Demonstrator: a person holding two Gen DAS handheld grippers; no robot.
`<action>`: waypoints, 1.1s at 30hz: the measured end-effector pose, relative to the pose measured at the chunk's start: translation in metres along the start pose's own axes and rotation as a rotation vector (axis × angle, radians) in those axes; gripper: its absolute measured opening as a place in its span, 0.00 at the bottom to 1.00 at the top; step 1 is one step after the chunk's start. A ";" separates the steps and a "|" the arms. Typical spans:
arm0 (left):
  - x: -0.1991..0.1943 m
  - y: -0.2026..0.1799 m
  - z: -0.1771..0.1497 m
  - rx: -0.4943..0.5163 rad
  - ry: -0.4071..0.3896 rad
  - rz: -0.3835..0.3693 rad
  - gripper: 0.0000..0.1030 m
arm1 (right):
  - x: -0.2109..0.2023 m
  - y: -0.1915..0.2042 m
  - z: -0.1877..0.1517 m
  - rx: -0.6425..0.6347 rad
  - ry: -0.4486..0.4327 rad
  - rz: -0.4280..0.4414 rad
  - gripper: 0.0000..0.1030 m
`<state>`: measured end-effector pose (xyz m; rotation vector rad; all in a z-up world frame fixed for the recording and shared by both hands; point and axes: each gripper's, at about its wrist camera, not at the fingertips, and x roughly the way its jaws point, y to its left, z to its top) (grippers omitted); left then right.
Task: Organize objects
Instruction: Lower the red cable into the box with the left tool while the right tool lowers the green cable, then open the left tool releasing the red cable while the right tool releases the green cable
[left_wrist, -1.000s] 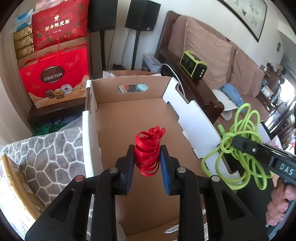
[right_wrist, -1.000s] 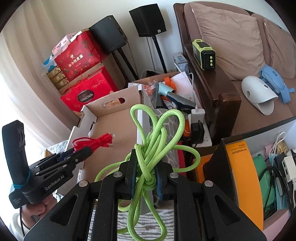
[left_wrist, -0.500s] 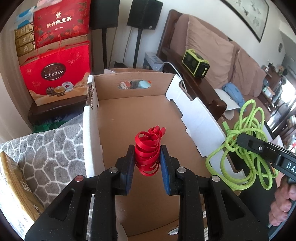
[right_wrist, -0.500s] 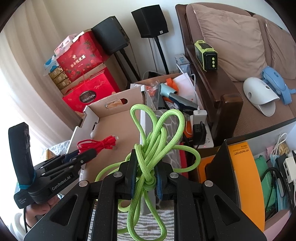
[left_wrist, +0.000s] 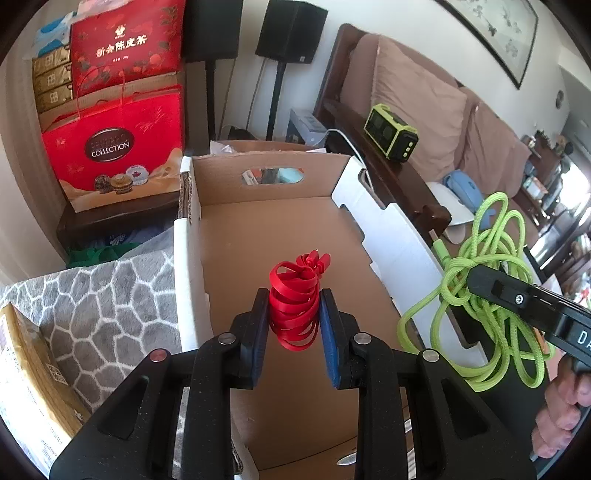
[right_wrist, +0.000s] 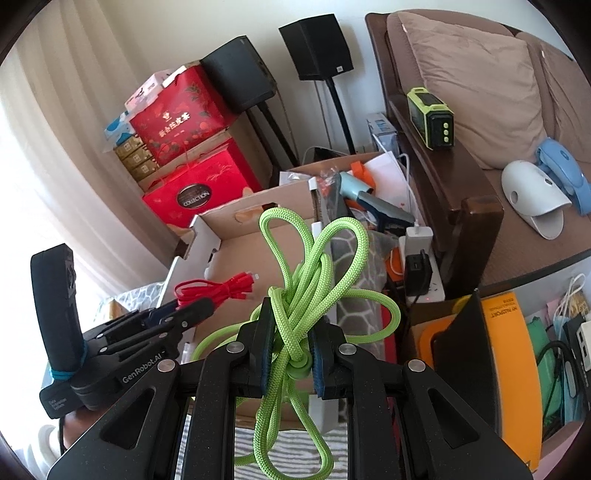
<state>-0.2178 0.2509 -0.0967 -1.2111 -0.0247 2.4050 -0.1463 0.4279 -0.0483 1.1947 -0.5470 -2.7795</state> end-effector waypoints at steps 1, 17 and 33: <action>0.000 0.001 0.000 0.000 0.001 0.000 0.23 | 0.001 0.001 0.000 -0.001 0.003 0.000 0.16; -0.004 0.021 0.002 -0.034 -0.002 -0.025 0.23 | 0.032 0.019 -0.004 -0.050 0.059 0.020 0.16; -0.005 0.020 -0.003 -0.039 0.008 -0.072 0.24 | 0.053 0.026 -0.018 -0.100 0.156 0.042 0.19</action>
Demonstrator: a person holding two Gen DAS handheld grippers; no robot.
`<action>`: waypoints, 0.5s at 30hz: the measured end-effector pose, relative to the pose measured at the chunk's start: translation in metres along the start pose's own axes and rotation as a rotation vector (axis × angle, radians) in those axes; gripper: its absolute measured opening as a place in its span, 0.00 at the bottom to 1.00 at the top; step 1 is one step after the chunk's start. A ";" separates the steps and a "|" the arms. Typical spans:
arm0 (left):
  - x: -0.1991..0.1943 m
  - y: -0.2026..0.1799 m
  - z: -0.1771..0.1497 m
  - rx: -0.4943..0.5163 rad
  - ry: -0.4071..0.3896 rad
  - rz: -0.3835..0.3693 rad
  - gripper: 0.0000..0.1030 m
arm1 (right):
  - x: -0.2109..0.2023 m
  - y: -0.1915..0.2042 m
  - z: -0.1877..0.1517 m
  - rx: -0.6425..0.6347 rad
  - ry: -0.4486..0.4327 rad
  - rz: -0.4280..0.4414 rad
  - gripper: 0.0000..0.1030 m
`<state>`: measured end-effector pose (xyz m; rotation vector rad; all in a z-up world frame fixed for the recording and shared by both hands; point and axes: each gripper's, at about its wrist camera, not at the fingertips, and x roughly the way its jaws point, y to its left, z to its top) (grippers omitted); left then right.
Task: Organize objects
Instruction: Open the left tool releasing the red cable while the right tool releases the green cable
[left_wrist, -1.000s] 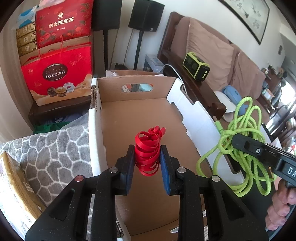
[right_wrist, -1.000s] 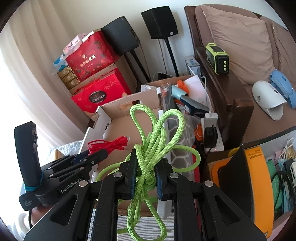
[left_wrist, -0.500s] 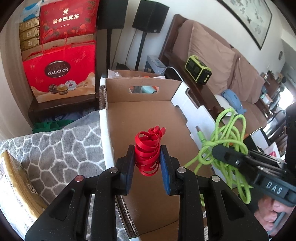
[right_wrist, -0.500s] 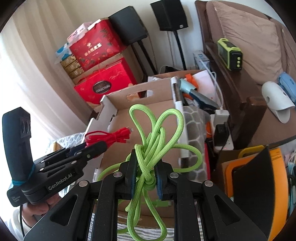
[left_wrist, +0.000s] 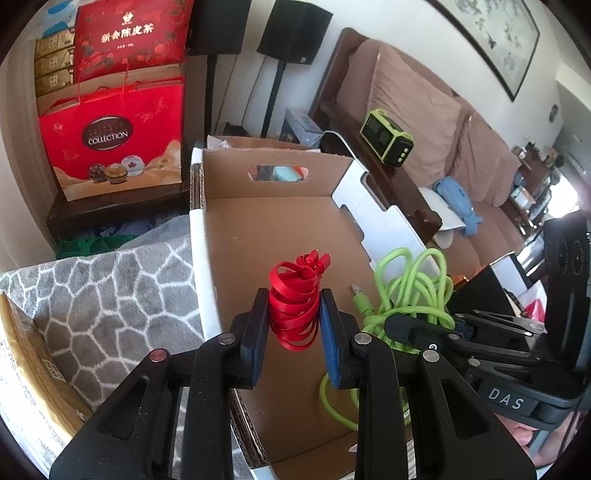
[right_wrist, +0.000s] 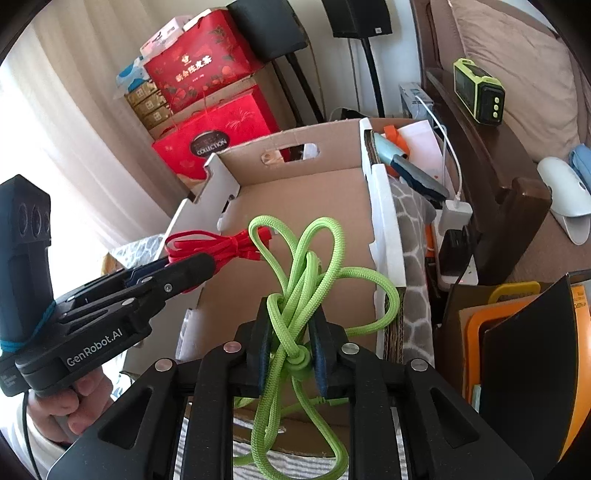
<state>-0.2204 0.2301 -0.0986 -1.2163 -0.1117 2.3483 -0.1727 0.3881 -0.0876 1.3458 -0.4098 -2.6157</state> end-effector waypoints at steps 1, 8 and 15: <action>0.000 0.000 0.000 -0.003 0.000 -0.004 0.24 | -0.001 0.001 0.000 -0.008 -0.002 -0.001 0.21; -0.009 -0.002 0.001 -0.005 0.000 -0.033 0.24 | -0.024 0.000 0.003 0.005 -0.065 0.023 0.24; -0.040 -0.007 0.007 0.005 -0.051 -0.058 0.40 | -0.071 -0.010 0.004 0.045 -0.150 0.040 0.25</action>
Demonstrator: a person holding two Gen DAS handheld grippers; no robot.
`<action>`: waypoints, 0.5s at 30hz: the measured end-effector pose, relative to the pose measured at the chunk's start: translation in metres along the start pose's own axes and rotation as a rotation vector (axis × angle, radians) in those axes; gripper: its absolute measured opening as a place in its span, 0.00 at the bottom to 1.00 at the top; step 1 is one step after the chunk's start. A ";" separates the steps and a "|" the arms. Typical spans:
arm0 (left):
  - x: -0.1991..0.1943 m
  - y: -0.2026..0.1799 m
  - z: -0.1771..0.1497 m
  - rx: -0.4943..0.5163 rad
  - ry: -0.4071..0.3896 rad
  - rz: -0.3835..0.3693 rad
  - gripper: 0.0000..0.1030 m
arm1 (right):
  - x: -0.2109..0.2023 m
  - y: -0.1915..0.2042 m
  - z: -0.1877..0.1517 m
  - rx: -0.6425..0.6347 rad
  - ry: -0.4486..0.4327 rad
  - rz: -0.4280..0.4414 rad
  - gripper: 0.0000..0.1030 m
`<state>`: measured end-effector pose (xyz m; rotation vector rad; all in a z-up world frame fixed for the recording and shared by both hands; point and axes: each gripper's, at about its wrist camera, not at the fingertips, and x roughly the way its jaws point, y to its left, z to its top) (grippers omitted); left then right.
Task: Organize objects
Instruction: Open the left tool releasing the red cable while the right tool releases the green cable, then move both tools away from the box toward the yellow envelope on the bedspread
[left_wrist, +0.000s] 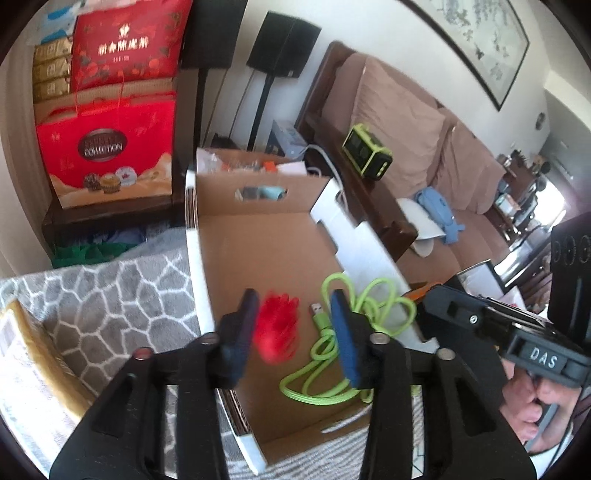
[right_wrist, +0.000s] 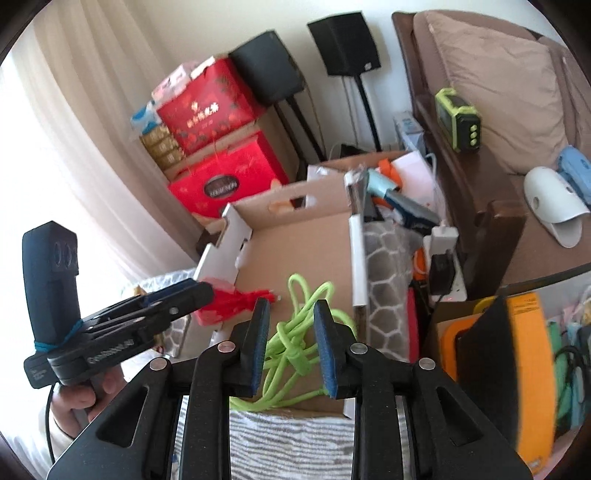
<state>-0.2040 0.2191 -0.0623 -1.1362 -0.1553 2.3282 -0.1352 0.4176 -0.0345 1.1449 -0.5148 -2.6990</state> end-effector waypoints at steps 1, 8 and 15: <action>-0.007 -0.001 0.002 0.008 -0.011 0.004 0.41 | -0.006 0.000 0.001 0.001 -0.009 -0.003 0.25; -0.088 0.006 -0.010 0.116 -0.112 0.104 0.60 | -0.060 0.016 -0.008 -0.027 -0.064 -0.002 0.25; -0.154 0.044 -0.046 0.122 -0.135 0.238 0.71 | -0.098 0.048 -0.028 -0.068 -0.071 0.020 0.29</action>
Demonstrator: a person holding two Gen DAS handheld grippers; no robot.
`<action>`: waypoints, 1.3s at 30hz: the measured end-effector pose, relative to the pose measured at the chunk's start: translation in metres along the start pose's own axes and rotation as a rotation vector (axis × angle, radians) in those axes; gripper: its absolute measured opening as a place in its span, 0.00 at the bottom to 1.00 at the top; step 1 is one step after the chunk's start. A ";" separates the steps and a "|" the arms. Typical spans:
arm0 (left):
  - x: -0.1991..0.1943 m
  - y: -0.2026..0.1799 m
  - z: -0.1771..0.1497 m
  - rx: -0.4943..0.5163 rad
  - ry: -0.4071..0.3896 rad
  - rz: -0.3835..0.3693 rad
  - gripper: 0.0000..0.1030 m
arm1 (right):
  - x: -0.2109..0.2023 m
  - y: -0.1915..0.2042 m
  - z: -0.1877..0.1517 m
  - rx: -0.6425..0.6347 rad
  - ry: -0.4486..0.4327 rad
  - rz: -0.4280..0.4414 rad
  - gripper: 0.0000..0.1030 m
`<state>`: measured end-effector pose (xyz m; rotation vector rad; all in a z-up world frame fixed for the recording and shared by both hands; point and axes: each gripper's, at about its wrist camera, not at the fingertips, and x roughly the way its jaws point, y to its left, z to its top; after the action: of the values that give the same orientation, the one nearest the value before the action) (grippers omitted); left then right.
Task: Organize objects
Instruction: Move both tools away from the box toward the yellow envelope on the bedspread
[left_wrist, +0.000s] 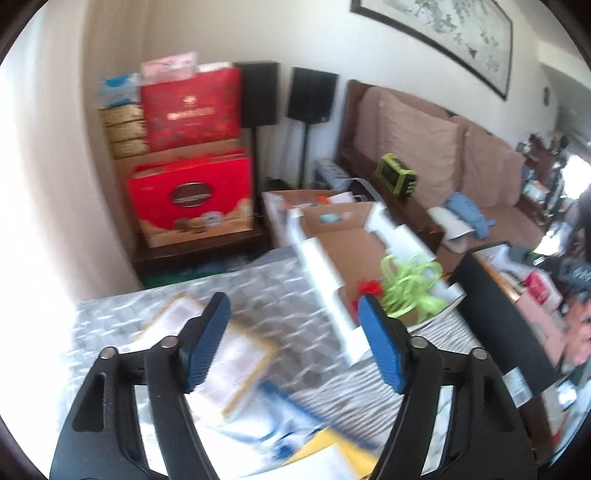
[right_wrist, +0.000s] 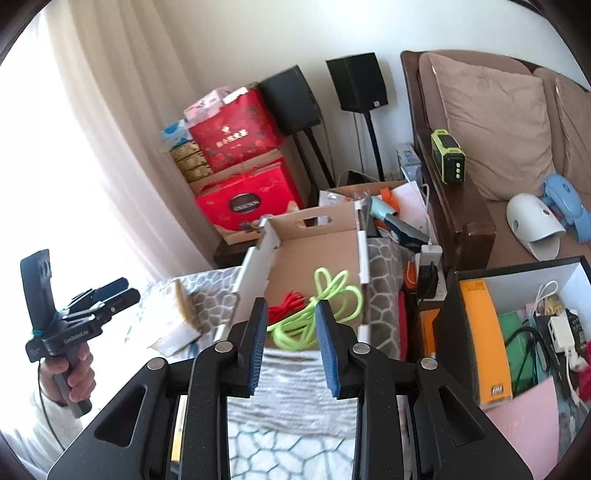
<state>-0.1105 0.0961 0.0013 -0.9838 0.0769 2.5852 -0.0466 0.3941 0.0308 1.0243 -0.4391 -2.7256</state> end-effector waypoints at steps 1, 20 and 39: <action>-0.006 0.007 -0.006 0.000 0.000 0.026 0.72 | -0.004 0.006 -0.003 0.000 0.001 0.009 0.30; -0.048 0.071 -0.176 -0.328 0.217 -0.076 0.71 | 0.090 0.111 -0.158 -0.069 0.508 0.210 0.39; -0.041 0.052 -0.199 -0.298 0.268 -0.150 0.52 | 0.094 0.138 -0.165 -0.054 0.440 0.259 0.04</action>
<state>0.0241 -0.0012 -0.1266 -1.3813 -0.3088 2.3571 0.0047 0.2045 -0.0968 1.3954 -0.3847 -2.1919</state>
